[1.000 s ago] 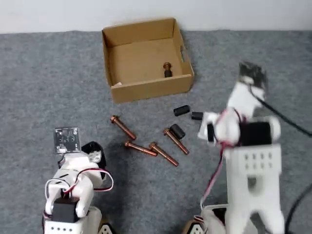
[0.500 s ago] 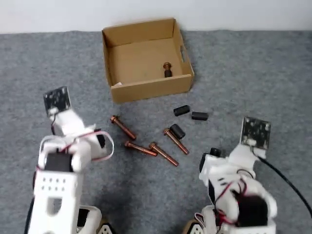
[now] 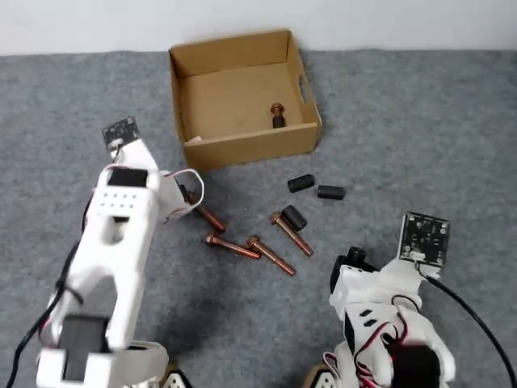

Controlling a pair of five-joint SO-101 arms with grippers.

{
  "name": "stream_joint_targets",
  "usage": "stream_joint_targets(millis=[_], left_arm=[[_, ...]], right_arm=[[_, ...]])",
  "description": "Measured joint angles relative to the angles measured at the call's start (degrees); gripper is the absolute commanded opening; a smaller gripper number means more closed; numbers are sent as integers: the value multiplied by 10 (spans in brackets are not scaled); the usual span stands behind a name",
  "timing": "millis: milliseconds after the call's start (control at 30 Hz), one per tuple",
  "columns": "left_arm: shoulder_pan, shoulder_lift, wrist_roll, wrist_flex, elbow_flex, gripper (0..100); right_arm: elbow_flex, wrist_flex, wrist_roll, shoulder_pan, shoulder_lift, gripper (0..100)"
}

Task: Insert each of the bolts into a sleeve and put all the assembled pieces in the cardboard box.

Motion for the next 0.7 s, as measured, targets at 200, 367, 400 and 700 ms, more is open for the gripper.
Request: stream_joint_targets(millis=[200,367,400,700], left_arm=[[0,105,0,0,-78,141],[3,171,0,0,-135,141],[8,178,0,0,-142,141],[43,190,15,-17,-152,141]], right_arm=[[0,0,0,-1,-1,8],[5,0,0,2,-1,8],[7,0,0,1,1,8],[7,0,0,1,-1,8]])
